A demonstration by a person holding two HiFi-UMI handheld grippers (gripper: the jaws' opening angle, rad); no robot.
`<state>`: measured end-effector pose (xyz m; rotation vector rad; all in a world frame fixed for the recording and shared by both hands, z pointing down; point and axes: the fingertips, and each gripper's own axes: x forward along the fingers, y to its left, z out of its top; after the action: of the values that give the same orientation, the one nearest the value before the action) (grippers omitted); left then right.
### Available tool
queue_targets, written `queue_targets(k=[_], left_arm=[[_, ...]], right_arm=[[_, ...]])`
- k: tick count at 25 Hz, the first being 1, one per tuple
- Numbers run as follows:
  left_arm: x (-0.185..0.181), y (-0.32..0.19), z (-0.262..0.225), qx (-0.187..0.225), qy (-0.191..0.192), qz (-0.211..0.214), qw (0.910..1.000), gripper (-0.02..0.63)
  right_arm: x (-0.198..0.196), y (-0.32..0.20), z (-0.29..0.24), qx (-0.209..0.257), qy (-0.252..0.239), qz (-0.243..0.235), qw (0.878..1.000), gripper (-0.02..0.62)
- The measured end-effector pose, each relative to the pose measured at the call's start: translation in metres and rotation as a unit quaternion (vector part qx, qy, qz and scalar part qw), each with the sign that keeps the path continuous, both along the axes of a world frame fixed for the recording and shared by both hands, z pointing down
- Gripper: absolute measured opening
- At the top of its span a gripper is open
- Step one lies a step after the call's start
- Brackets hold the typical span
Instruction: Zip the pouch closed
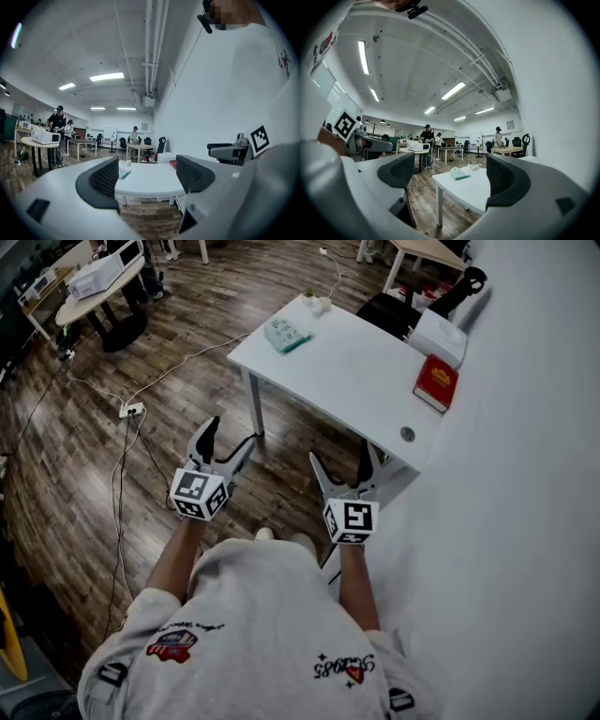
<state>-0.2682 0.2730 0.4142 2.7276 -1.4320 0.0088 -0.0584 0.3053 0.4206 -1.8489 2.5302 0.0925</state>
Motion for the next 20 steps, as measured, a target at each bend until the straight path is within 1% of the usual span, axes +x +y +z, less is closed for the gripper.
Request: queue_targets(k=[3,8,10,14,20], left_arm=[[-0.001,0.0,0.004,-0.003,-0.006,-0.005,1.0,0.365],[0.001,-0.002,0.009,-0.008,-0.01,-0.002,0.9999,0.365],[0.006,-0.001,0.009,-0.012,-0.013,0.004,0.9998,0.365],[0.015,0.006,0.009,-0.018,-0.023,0.033,0.999,0.365],[0.014,0.015,0.02,-0.029,-0.016,0.037,0.9988,0.365]], right_arm=[[0.0,0.002,-0.001,0.006,0.002,0.006,1.0,0.479],[0.001,0.003,-0.001,0.001,-0.007,0.009,1.0,0.479],[0.002,0.002,-0.003,0.0,-0.011,0.006,1.0,0.479],[0.003,0.005,-0.003,-0.003,-0.01,0.002,1.0,0.477],[-0.005,0.004,0.0,-0.003,-0.012,-0.009,1.0,0.476]])
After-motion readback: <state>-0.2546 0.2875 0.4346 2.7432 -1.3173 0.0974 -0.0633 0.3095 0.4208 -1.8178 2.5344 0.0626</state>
